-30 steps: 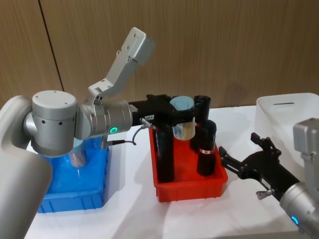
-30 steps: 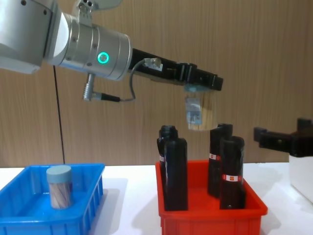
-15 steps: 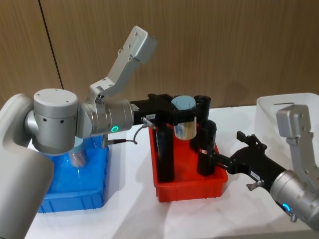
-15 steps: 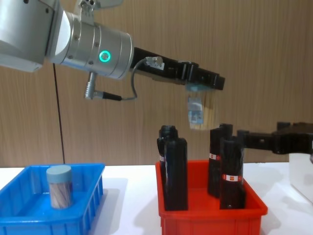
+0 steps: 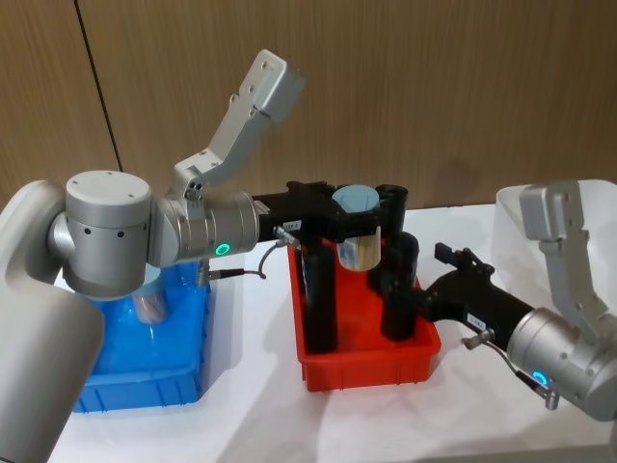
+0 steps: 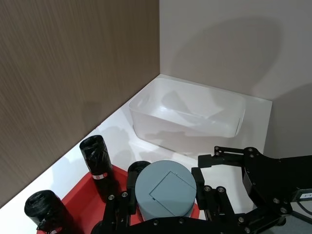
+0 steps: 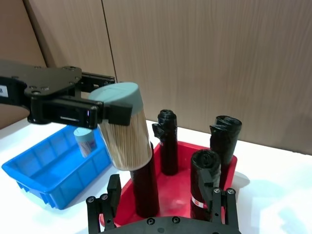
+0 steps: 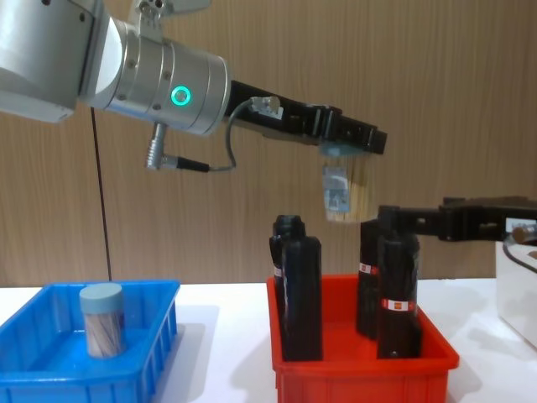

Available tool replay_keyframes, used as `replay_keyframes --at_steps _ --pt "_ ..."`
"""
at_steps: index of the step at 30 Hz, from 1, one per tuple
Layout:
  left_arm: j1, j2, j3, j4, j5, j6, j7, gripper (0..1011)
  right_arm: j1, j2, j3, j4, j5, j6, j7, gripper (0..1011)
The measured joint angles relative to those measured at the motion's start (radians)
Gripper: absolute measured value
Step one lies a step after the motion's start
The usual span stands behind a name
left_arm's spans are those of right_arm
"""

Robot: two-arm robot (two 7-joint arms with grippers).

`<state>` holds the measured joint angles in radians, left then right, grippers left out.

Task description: Pick the cotton swabs from the blue box and place them into the white box.

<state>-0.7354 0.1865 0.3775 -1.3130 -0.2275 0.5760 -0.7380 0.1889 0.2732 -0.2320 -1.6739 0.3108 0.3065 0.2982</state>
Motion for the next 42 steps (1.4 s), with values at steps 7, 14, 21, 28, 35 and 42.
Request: replay_keyframes --at_steps 7,14,21,28,35,42 --pt "-0.001 -0.001 0.000 0.001 0.000 0.000 -0.001 670 0.039 -0.017 -0.003 0.033 0.007 0.009 0.024 1002" --pt "-0.001 -0.001 0.000 0.001 0.000 0.000 -0.001 670 0.068 -0.032 -0.009 0.063 0.006 0.012 0.040 1002" --pt "-0.001 0.000 0.000 0.001 0.000 0.000 -0.001 670 0.095 -0.049 -0.019 0.093 0.000 0.016 0.060 1002" --pt "-0.001 -0.001 0.000 0.001 0.000 0.000 -0.001 670 0.118 -0.065 -0.032 0.125 -0.010 0.019 0.073 1002" --pt "-0.001 0.000 0.000 0.001 0.000 0.000 -0.001 670 0.141 -0.081 -0.043 0.158 -0.020 0.020 0.085 999" --pt "-0.001 0.000 0.000 0.001 0.000 0.000 -0.001 670 0.152 -0.088 -0.050 0.172 -0.026 0.016 0.096 884"
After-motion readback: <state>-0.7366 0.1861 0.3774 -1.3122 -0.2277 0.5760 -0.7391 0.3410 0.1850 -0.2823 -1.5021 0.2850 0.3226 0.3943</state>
